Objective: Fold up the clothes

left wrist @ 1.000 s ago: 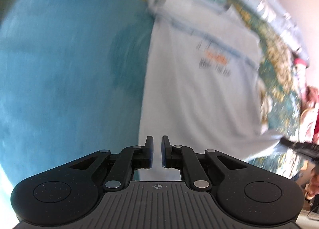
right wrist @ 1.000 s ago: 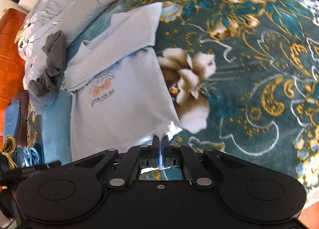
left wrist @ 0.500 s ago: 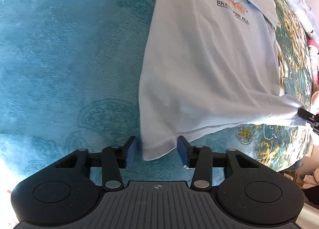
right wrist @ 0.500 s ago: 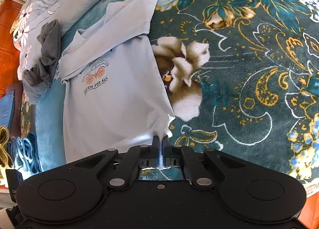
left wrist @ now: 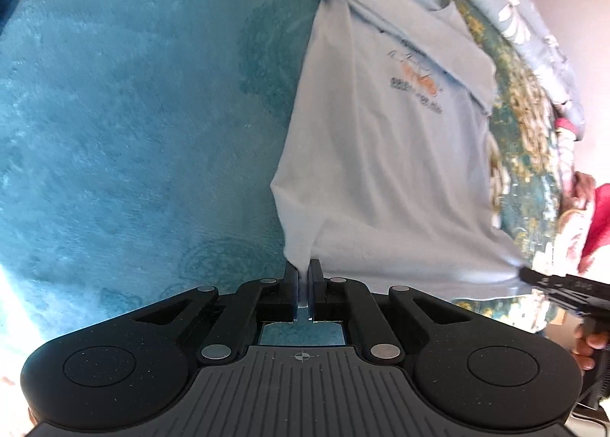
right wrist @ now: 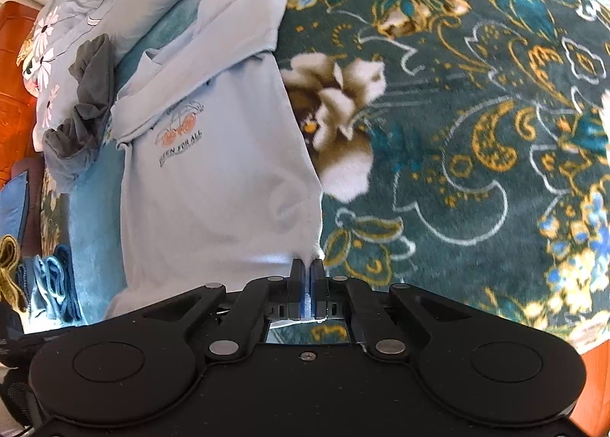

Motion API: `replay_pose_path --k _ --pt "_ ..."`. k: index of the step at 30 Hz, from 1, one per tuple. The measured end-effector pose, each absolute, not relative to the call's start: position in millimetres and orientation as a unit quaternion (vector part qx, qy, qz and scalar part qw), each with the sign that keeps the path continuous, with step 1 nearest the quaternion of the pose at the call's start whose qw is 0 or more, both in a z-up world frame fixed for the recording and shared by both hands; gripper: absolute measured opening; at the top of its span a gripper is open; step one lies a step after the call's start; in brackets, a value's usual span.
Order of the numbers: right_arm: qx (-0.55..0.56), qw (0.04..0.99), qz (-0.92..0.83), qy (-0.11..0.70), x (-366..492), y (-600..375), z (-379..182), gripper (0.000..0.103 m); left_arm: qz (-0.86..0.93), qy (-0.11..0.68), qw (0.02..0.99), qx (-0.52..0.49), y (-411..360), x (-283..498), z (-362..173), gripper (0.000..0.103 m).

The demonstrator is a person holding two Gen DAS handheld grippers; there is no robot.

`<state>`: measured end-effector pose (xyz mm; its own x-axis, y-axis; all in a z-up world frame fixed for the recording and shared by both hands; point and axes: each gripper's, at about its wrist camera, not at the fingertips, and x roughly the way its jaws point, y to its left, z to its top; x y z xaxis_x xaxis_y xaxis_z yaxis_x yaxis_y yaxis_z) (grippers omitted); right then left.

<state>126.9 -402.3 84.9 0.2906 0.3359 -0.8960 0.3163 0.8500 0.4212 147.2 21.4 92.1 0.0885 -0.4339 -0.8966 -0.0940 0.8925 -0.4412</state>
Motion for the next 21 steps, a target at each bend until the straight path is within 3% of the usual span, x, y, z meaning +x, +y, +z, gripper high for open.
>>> replay_pose_path --k 8,21 --pt "0.308 0.782 0.022 0.541 144 -412 105 0.004 -0.15 0.572 0.764 -0.259 22 202 125 0.003" --pt "0.346 0.835 0.067 0.423 309 -438 119 0.004 -0.159 0.472 0.823 -0.275 7 365 121 0.003"
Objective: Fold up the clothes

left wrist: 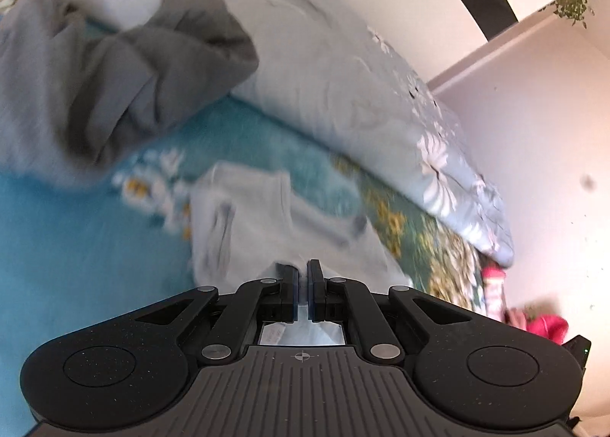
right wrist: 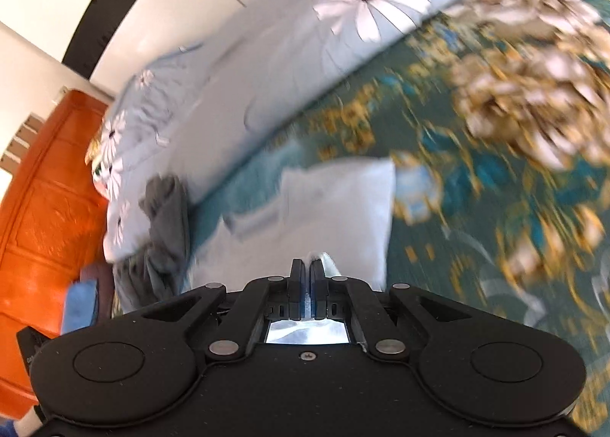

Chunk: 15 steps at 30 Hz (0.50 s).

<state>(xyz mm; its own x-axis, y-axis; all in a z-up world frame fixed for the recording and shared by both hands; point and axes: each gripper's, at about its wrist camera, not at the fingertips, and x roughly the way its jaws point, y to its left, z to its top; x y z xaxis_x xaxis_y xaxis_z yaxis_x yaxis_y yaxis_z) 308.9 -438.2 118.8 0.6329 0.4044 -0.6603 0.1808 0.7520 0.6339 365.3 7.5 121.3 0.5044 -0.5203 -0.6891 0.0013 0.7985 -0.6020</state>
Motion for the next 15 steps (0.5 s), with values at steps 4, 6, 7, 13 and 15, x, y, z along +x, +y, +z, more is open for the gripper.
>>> replay_pose_path --k 4,6,7,13,15 --pt "0.357 0.828 0.046 0.429 359 -439 107 0.004 -0.147 0.478 0.822 -0.274 1 407 107 0.003" --pt "0.362 0.824 0.033 0.436 380 -439 99 0.004 -0.137 0.486 0.819 -0.272 -2 427 97 0.003" --pt "0.364 0.822 0.028 0.438 389 -440 96 0.004 -0.133 0.49 0.818 -0.27 -4 435 92 0.003" --pt "0.361 0.811 0.015 0.459 431 -442 77 0.004 -0.117 0.506 0.811 -0.27 -10 473 62 0.003" --pt "0.359 0.809 0.012 0.466 443 -444 72 0.004 -0.111 0.509 0.809 -0.273 -9 483 54 0.003"
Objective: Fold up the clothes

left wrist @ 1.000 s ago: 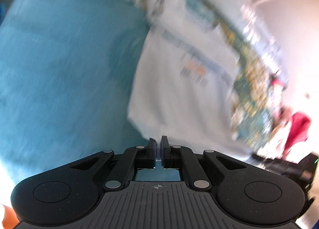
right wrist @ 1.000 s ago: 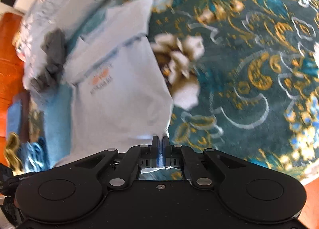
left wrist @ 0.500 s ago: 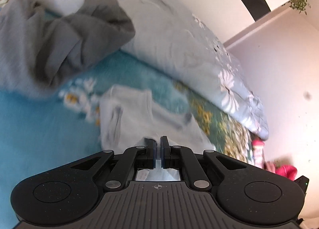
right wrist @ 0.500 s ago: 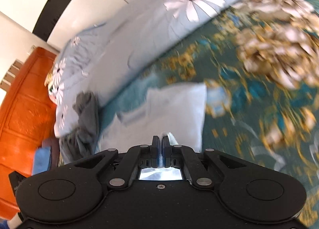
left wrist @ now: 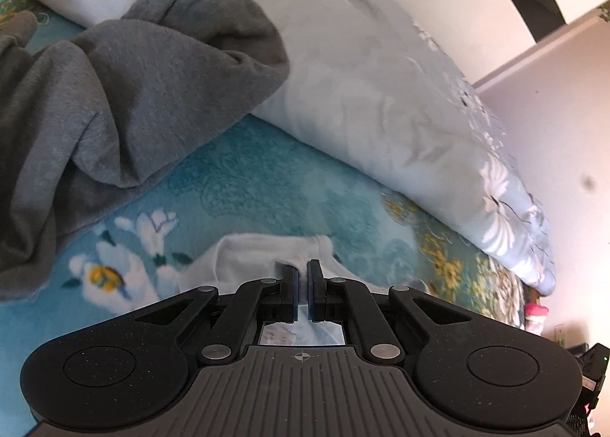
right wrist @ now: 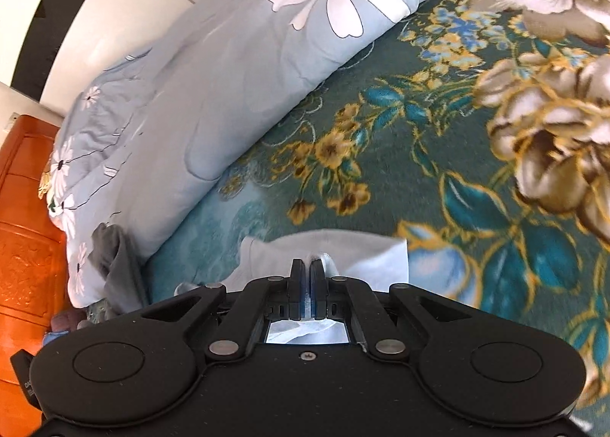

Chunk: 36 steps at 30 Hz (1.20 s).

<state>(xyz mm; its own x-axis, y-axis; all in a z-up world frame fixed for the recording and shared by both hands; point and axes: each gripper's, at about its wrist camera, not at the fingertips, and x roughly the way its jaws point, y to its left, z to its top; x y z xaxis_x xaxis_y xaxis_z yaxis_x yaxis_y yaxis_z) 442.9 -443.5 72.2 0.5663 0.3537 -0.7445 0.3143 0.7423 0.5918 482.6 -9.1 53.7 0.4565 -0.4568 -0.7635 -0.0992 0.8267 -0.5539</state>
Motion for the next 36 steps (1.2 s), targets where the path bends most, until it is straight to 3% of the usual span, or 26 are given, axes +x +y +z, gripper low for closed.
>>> replay_pose_path --k 3,10,13,15,17,25,31,36 --pt "0.36 0.803 0.006 0.475 458 -445 63 0.005 -0.102 0.518 0.803 -0.278 -9 495 42 0.003" --pt "0.366 0.805 -0.016 0.467 475 -450 57 0.019 -0.06 0.511 0.782 -0.35 9 508 27 0.005" --pt "0.355 0.817 -0.035 0.453 472 -456 63 0.022 -0.06 0.502 0.792 -0.342 14 505 35 0.019" --pt "0.35 0.82 -0.032 0.451 466 -458 67 0.022 -0.078 0.504 0.798 -0.321 12 500 40 0.035" --pt "0.34 0.822 -0.018 0.456 460 -455 69 0.022 -0.102 0.513 0.802 -0.287 6 493 46 0.038" --pt "0.265 0.825 0.042 0.498 441 -413 65 0.022 -0.17 0.553 0.804 -0.136 -38 470 49 0.037" --pt "0.214 0.823 0.104 0.515 445 -382 65 0.007 -0.217 0.566 0.791 -0.078 -65 470 42 0.029" --pt "0.198 0.811 0.115 0.538 458 -369 53 0.006 -0.22 0.567 0.792 -0.055 -79 480 32 0.029"
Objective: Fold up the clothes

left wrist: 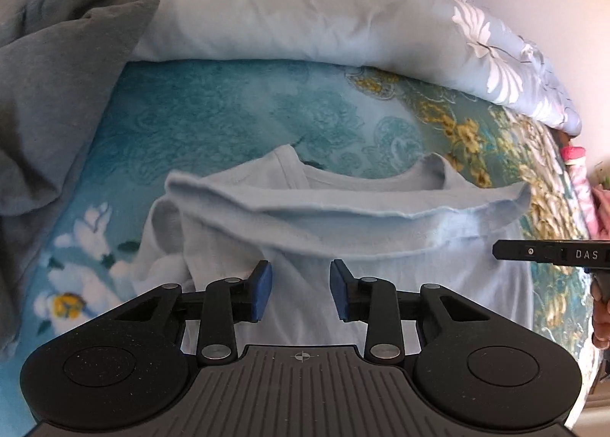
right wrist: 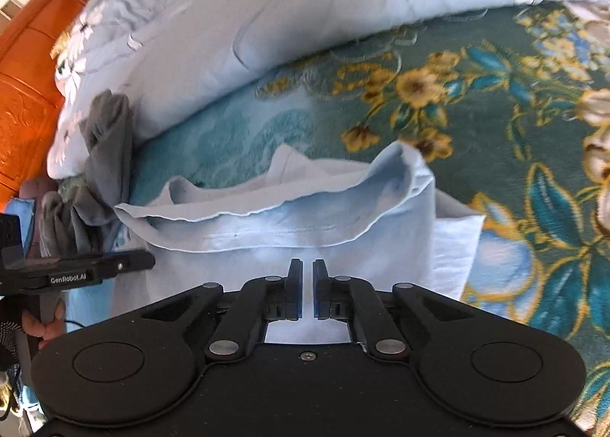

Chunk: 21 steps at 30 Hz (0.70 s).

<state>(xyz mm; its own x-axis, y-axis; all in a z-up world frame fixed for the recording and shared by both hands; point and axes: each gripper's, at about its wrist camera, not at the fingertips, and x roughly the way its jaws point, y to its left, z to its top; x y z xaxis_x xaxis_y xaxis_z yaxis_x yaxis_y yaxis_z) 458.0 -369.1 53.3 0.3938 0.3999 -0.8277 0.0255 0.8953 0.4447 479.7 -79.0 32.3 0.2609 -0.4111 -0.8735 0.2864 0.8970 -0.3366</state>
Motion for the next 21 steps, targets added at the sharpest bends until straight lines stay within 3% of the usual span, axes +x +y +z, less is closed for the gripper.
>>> replay_pose_path --k 14,21 --pt "0.203 0.85 0.09 0.478 492 -379 78 0.011 -0.168 0.51 0.833 -0.132 -70 515 57 0.033" --pt "0.176 0.833 0.125 0.509 461 -364 68 0.013 -0.208 0.531 0.818 -0.074 -85 477 51 0.037"
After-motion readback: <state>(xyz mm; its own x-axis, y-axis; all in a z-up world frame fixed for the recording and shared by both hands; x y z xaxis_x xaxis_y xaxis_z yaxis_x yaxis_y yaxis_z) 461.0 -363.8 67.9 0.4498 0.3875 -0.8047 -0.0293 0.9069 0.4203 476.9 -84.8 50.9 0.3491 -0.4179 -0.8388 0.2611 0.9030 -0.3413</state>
